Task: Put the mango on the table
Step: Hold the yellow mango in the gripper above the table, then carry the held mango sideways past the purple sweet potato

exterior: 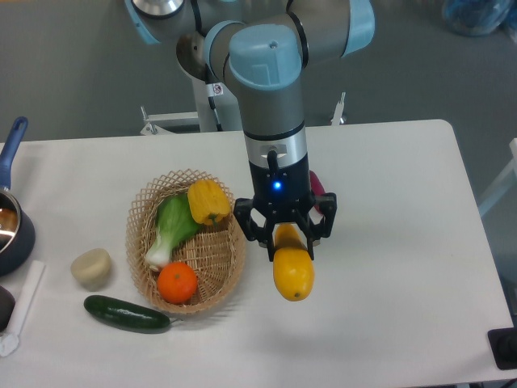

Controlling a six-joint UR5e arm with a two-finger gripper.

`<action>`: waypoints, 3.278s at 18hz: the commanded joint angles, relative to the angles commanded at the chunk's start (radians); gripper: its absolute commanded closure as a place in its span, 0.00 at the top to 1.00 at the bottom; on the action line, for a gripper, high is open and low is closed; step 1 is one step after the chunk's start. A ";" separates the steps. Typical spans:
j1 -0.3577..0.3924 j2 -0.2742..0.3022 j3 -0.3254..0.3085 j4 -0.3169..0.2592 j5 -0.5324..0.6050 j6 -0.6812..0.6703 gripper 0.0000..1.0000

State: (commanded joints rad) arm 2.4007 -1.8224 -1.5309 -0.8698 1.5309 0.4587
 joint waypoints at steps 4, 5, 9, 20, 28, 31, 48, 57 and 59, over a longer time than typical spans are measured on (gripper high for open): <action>0.003 0.002 0.006 0.002 -0.020 -0.002 0.38; 0.008 0.003 0.009 0.002 -0.037 -0.002 0.38; 0.021 0.002 0.014 0.000 -0.041 0.005 0.38; 0.072 -0.008 -0.122 -0.005 -0.015 0.287 0.38; 0.181 -0.014 -0.219 -0.006 0.038 0.575 0.38; 0.212 -0.032 -0.222 -0.006 0.060 0.646 0.38; 0.298 -0.219 -0.141 0.003 0.060 0.546 0.44; 0.287 -0.242 -0.135 0.003 0.057 0.529 0.57; 0.287 -0.244 -0.136 0.003 0.057 0.529 0.57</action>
State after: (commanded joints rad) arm 2.6875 -2.0663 -1.6674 -0.8667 1.5877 0.9879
